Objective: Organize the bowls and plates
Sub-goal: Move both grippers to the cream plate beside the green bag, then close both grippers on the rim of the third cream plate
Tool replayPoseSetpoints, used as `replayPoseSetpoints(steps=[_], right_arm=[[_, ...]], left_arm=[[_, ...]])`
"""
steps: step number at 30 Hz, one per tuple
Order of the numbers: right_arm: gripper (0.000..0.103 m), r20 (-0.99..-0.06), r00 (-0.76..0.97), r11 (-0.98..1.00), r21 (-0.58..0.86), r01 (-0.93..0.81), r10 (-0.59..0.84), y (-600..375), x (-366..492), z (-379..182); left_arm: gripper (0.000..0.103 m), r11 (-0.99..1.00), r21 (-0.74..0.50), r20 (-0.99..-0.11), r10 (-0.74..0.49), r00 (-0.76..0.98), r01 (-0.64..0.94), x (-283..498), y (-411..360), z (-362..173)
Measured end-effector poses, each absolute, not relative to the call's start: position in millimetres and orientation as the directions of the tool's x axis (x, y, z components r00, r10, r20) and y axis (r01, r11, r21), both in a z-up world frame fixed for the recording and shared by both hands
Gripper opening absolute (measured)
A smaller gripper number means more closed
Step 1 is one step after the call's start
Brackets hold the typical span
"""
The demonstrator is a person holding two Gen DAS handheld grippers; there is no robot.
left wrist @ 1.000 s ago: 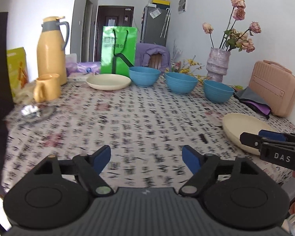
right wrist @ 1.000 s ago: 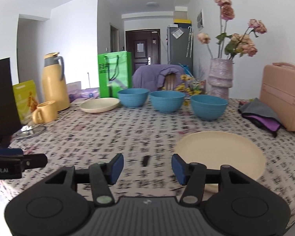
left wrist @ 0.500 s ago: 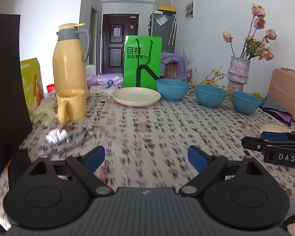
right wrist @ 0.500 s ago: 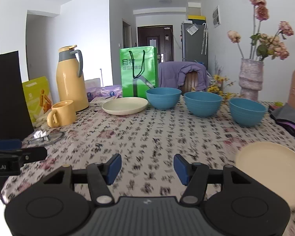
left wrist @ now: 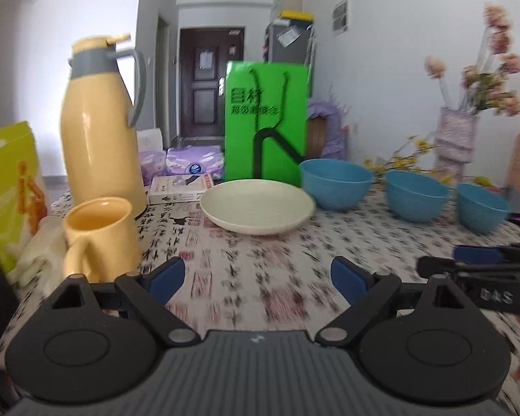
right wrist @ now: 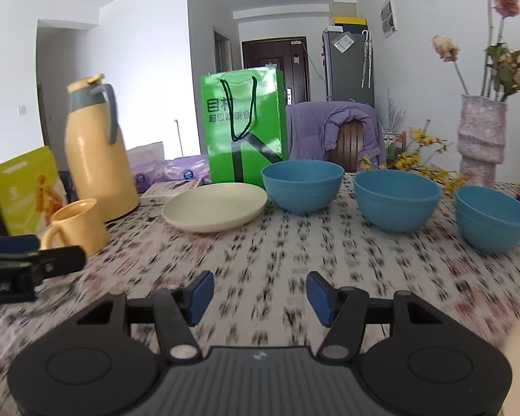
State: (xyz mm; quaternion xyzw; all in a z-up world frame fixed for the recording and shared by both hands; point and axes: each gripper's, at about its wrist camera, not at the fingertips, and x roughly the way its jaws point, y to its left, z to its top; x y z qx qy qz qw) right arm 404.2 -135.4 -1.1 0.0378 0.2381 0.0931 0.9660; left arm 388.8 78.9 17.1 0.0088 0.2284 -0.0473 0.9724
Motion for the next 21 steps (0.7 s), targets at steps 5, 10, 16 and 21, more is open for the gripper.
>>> replayPoseSetpoints(steps=[5, 10, 16, 21], right_arm=[[0.059, -0.437, 0.873, 0.971, 0.190, -0.146, 0.217, -125.1, 482.9, 4.4], [0.059, -0.465, 0.861, 0.971, 0.204, -0.124, 0.208, -112.0, 557.9, -5.1], [0.059, -0.499, 0.838, 0.966, 0.225, -0.124, 0.223, -97.6, 620.8, -26.6], [0.049, -0.538, 0.818, 0.970, 0.220, -0.100, 0.206, -91.3, 652.9, -52.7]], left_arm=[[0.093, 0.997, -0.070, -0.488, -0.027, 0.873, -0.008, 487.9, 83.7, 15.5], [0.093, 0.992, -0.072, -0.515, 0.053, 0.856, -0.105, 563.0, 85.4, 0.1], [0.079, 0.985, -0.076, -0.542, 0.090, 0.835, -0.156, 618.7, 99.6, -17.0], [0.059, 0.984, -0.072, -0.567, 0.095, 0.818, -0.165, 636.0, 105.5, -41.3]])
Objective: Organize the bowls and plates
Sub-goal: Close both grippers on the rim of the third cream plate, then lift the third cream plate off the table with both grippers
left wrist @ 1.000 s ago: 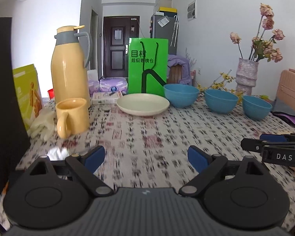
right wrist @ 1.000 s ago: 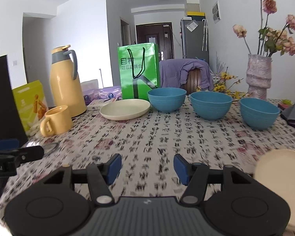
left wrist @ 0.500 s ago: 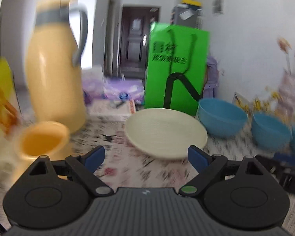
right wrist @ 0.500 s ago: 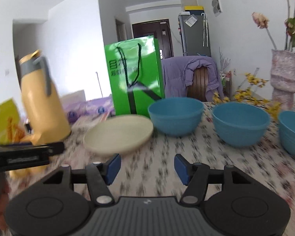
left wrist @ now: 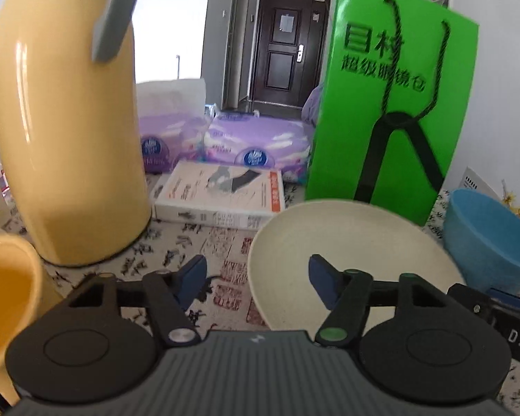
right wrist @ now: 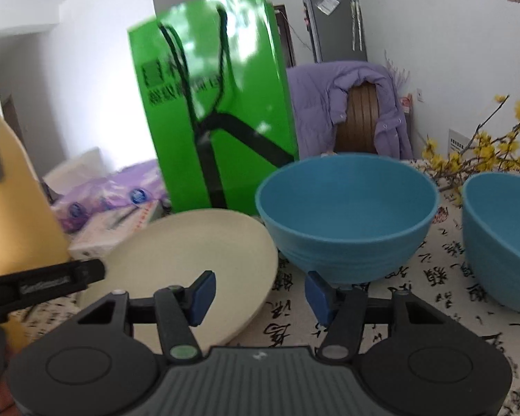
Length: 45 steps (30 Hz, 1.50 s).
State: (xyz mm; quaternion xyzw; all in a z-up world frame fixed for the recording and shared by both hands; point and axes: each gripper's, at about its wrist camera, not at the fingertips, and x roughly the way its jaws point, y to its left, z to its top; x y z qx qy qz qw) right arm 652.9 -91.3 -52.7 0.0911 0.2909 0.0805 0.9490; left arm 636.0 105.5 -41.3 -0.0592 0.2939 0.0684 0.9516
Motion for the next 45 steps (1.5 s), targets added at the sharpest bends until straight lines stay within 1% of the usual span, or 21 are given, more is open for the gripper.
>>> replayPoseSetpoints(steps=[1, 3, 4, 5, 6, 7, 9, 15, 19, 26, 32, 39, 42, 45], right_arm=[[0.046, -0.547, 0.811, 0.969, 0.228, -0.092, 0.206, -91.4, 655.8, -57.7], [0.042, -0.569, 0.797, 0.972, 0.219, -0.088, 0.201, -90.2, 658.7, -61.8], [0.040, -0.563, 0.803, 0.974, 0.208, -0.091, 0.195, -89.4, 658.1, -60.8], [0.039, -0.553, 0.811, 0.975, 0.204, -0.093, 0.193, -88.7, 656.6, -60.5], [0.034, -0.552, 0.810, 0.975, 0.197, -0.104, 0.198, -87.1, 656.3, -61.1], [0.022, -0.559, 0.803, 0.975, 0.188, -0.122, 0.208, -85.1, 657.2, -62.4], [0.020, -0.555, 0.805, 0.975, 0.180, -0.132, 0.212, -82.3, 657.7, -63.3], [0.017, -0.556, 0.806, 0.976, 0.185, -0.116, 0.202, -84.2, 656.8, -62.1], [0.016, -0.558, 0.806, 0.977, 0.182, -0.114, 0.198, -84.8, 651.9, -55.7], [0.016, -0.545, 0.818, 0.980, 0.168, -0.108, 0.183, -85.4, 610.2, -33.6], [0.015, -0.518, 0.832, 0.976, 0.179, -0.120, 0.198, -89.4, 544.4, -4.3], [0.014, -0.463, 0.862, 0.975, 0.170, -0.144, 0.208, -103.5, 444.1, 31.4], [0.014, -0.445, 0.870, 0.975, 0.164, -0.153, 0.211, -107.4, 395.9, 37.4], [0.014, -0.432, 0.877, 0.974, 0.167, -0.152, 0.210, -111.0, 349.8, 39.4]], left_arm=[[0.049, 0.984, -0.078, -0.577, 0.084, 0.812, -0.158, 638.4, 106.4, -45.0], [0.045, 0.974, -0.139, -0.590, 0.062, 0.805, -0.177, 639.2, 109.2, -52.8], [0.035, 0.973, -0.158, -0.601, 0.041, 0.798, -0.169, 640.9, 109.4, -56.7], [0.029, 0.974, -0.159, -0.602, 0.032, 0.798, -0.159, 641.1, 108.9, -59.7], [0.020, 0.977, -0.138, -0.593, 0.051, 0.804, -0.164, 638.0, 106.4, -59.9], [0.019, 0.978, -0.131, -0.593, 0.056, 0.803, -0.165, 637.2, 105.2, -59.9], [0.016, 0.975, -0.139, -0.591, 0.059, 0.804, -0.174, 636.6, 106.2, -59.4], [0.014, 0.978, -0.132, -0.592, 0.055, 0.804, -0.164, 635.1, 105.9, -56.1], [0.014, 0.980, -0.103, -0.574, 0.080, 0.815, -0.169, 626.3, 99.5, -48.4], [0.014, 0.982, -0.097, -0.546, 0.084, 0.834, -0.162, 582.6, 95.2, -25.4], [0.014, 0.980, -0.113, -0.547, 0.076, 0.834, -0.164, 517.0, 99.5, 2.8], [0.015, 0.980, -0.152, -0.506, 0.036, 0.862, -0.130, 414.0, 97.0, 27.7], [0.015, 0.978, -0.169, -0.495, 0.023, 0.868, -0.122, 368.0, 94.9, 32.5], [0.015, 0.982, -0.152, -0.478, 0.028, 0.878, -0.114, 322.1, 89.1, 36.3]])
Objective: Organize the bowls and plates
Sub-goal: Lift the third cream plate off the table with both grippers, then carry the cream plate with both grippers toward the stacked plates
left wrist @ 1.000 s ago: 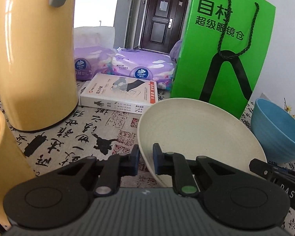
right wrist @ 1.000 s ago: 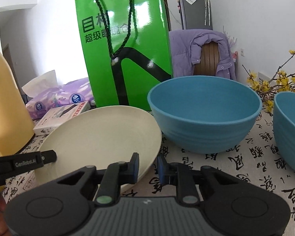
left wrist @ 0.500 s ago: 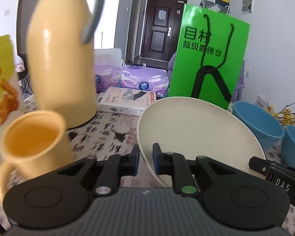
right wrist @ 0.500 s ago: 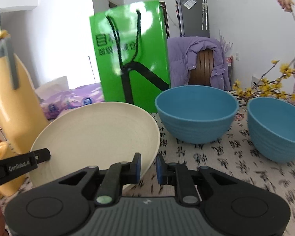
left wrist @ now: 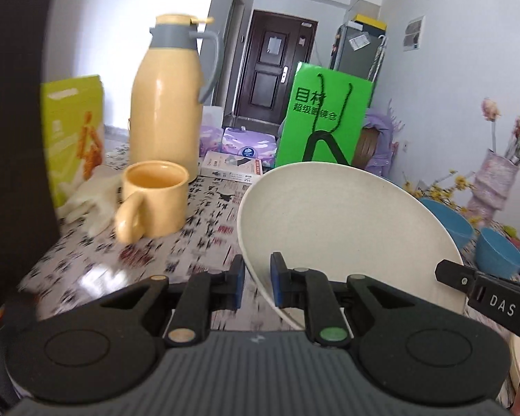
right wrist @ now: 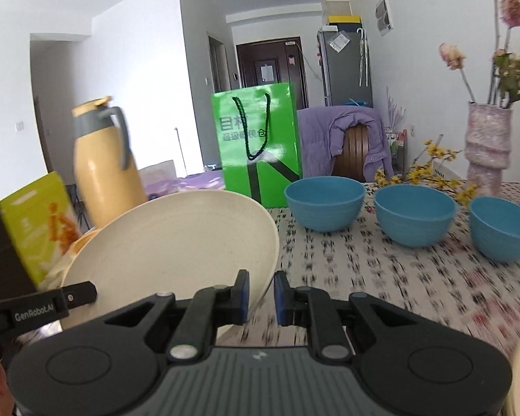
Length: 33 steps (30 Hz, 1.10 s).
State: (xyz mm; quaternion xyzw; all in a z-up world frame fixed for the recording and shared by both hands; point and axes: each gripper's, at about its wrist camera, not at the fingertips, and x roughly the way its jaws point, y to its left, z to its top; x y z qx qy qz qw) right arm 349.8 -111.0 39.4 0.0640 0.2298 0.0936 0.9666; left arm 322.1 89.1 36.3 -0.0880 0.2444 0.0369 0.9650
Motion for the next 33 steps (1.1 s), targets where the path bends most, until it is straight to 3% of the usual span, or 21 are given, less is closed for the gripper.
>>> replayPoseSetpoints(steps=[6, 14, 33], right_arm=[[0.014, -0.420, 0.880, 0.973, 0.163, -0.165, 0.220, -110.7, 263.5, 30.3], [0.015, -0.441, 0.865, 0.968, 0.179, -0.178, 0.240, -113.5, 172.1, 5.9], [0.015, -0.428, 0.876, 0.970, 0.180, -0.161, 0.224, -123.3, 151.0, -1.7]], left_arm=[[0.016, 0.987, -0.124, -0.459, 0.038, 0.887, -0.106, 231.0, 87.8, 32.9], [0.016, 0.983, -0.146, -0.496, 0.023, 0.868, -0.110, 149.8, 90.9, 11.8], [0.016, 0.986, -0.137, -0.505, 0.010, 0.863, -0.091, 127.3, 79.9, 1.1]])
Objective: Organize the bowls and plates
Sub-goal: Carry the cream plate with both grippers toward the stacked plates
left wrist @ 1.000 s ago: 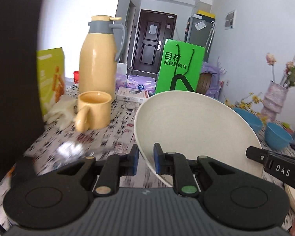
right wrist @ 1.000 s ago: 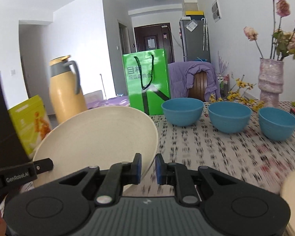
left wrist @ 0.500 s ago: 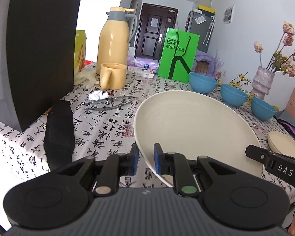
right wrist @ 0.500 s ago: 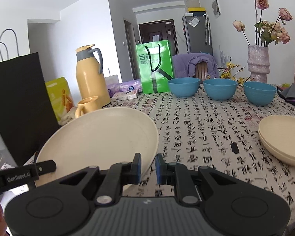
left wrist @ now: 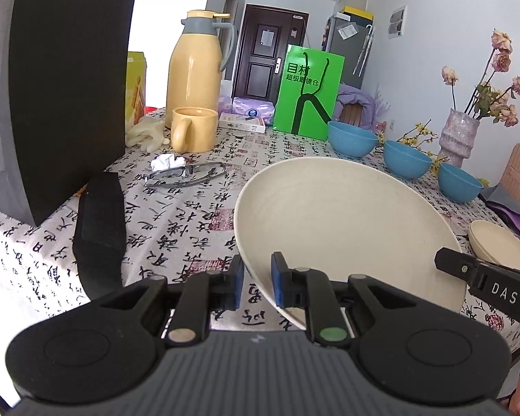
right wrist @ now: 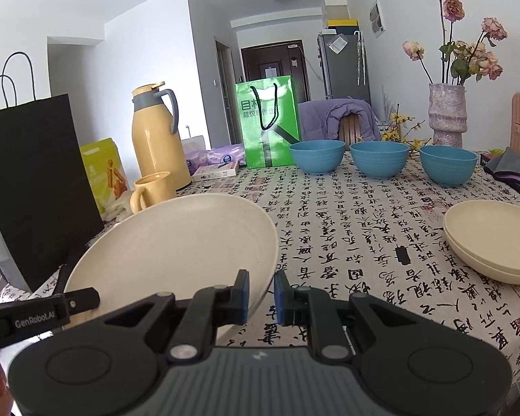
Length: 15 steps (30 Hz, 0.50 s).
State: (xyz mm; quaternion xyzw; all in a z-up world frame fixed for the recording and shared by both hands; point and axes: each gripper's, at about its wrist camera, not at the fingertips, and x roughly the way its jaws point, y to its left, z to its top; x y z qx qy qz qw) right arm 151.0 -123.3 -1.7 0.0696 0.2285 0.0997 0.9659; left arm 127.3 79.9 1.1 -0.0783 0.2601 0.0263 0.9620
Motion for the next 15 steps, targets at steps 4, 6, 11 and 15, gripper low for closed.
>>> replayPoseSetpoints(steps=[4, 6, 11, 15], right_arm=[[0.015, -0.430, 0.877, 0.972, 0.186, -0.145, 0.213, -132.5, 155.8, -2.2], [0.015, -0.430, 0.879, 0.973, 0.191, -0.133, 0.204, -138.8, 158.1, -2.4], [0.015, -0.424, 0.889, 0.977, 0.190, -0.097, 0.171, -159.2, 162.1, -1.7], [0.015, -0.416, 0.900, 0.983, 0.171, -0.061, 0.128, -174.9, 163.2, -2.9]], left_arm=[[0.017, 0.990, -0.123, -0.505, 0.000, 0.863, -0.072, 135.4, 70.0, 2.5], [0.017, 0.990, -0.123, -0.508, -0.009, 0.862, -0.062, 140.0, 63.2, 2.8], [0.017, 0.992, -0.120, -0.510, -0.039, 0.859, -0.025, 151.0, 42.6, 3.9], [0.017, 0.993, -0.117, -0.510, -0.066, 0.858, 0.006, 160.6, 23.2, 4.8]])
